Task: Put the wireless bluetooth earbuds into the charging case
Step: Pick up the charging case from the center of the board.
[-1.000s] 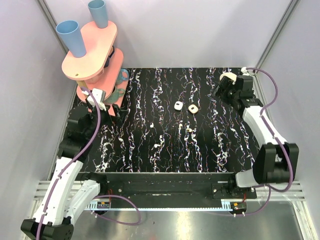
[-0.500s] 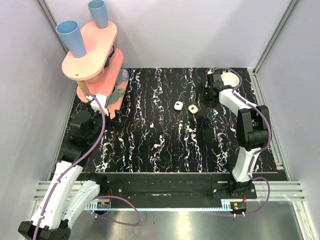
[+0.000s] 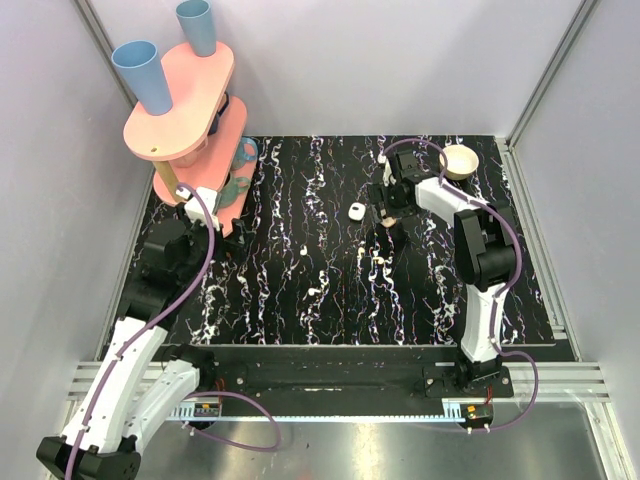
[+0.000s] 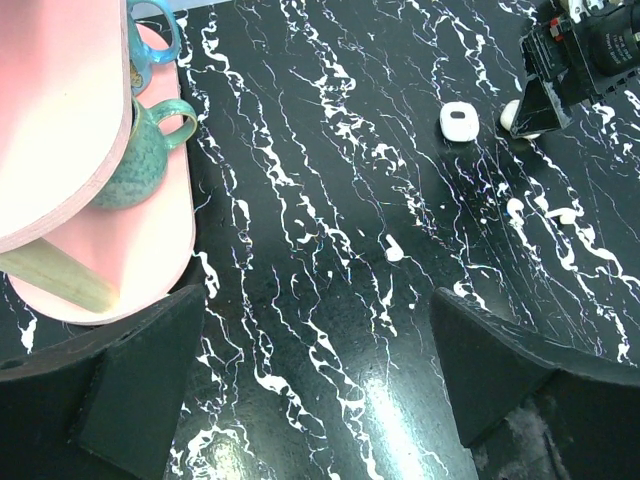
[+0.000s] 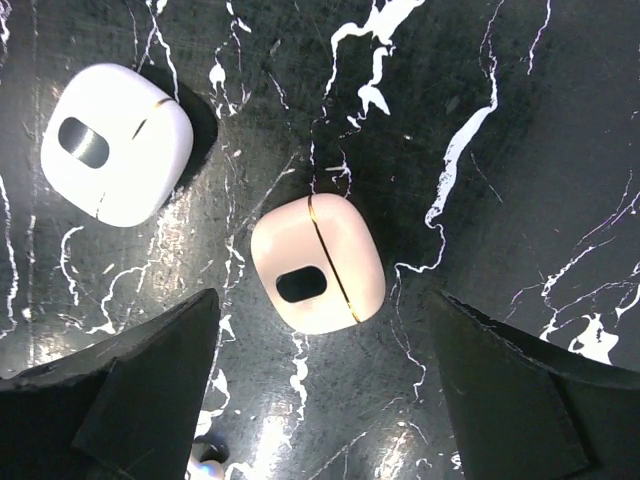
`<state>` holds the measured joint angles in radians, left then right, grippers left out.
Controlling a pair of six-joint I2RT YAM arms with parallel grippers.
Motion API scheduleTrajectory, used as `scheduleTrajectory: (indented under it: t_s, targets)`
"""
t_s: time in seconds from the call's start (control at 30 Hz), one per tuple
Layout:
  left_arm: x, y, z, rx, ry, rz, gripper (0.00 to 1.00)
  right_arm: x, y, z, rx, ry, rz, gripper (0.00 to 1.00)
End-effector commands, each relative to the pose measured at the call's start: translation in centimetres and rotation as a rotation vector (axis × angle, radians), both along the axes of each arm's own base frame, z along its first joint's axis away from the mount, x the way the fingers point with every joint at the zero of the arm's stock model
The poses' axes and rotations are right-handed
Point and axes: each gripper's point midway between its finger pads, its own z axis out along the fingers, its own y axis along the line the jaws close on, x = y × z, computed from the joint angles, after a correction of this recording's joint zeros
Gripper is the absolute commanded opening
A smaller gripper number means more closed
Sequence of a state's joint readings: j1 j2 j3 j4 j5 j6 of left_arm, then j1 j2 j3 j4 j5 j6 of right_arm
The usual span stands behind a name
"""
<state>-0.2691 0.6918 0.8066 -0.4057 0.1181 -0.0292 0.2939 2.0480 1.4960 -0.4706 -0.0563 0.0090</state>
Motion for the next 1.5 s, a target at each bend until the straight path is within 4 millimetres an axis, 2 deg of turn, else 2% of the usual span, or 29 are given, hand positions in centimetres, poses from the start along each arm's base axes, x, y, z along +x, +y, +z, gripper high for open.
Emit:
scheduleTrajectory:
  t_s: [0.0, 0.13, 0.37, 0.5, 0.73, 0.83, 0.9, 0.97, 1.07, 1.2, 1.27, 1.47]
  targets:
    - [0.2, 0.4, 0.7, 0.011, -0.031, 0.018, 0.99, 0.8, -1.2, 0.4, -0.127, -0.044, 0.076, 0.91]
    - [0.2, 0.3, 0.7, 0.011, -0.031, 0.018, 0.99, 1.1, -1.4, -0.2, -0.163, -0.044, 0.115, 0.80]
    - [0.3, 0.3, 0.5, 0.014, -0.024, 0.016, 0.99, 1.3, -1.1, -1.0, -0.167, -0.039, 0.168, 0.79]
    - [0.3, 0.4, 0.6, 0.013, -0.028, 0.019, 0.99, 1.7, -1.0, -1.0, -0.163, -0.055, 0.179, 0.72]
    - [0.3, 0.3, 0.4, 0.012, -0.022, 0.015, 0.99, 1.8, -1.0, -1.4, -0.175, -0.062, 0.203, 0.67]
    - [0.3, 0.3, 0.4, 0.012, -0.022, 0.013, 0.99, 1.9, -0.4, -1.3, -0.149, -0.071, 0.222, 0.73]
    - [0.3, 0.2, 0.5, 0.011, -0.023, 0.010, 0.99, 2.2, -0.3, -1.2, -0.149, -0.083, 0.228, 0.68]
    - [0.3, 0.2, 0.4, 0.011, -0.020, 0.009, 0.99, 2.4, -0.4, -1.1, -0.154, -0.087, 0.226, 0.68]
    - [0.3, 0.2, 0.4, 0.012, -0.021, 0.010, 0.99, 2.2, 0.0, -1.0, -0.135, -0.086, 0.238, 0.66]
    - [0.2, 0.1, 0.3, 0.014, -0.017, 0.000, 0.99, 1.9, 0.2, -1.3, -0.125, -0.075, 0.240, 0.57]
    - [0.2, -0.1, 0.2, 0.014, -0.015, -0.009, 0.99, 1.5, 0.1, -1.3, -0.120, -0.065, 0.237, 0.48]
    - [0.2, -0.2, 0.2, 0.018, -0.007, -0.016, 0.99, 0.7, -0.2, -0.9, -0.119, -0.061, 0.217, 0.47]
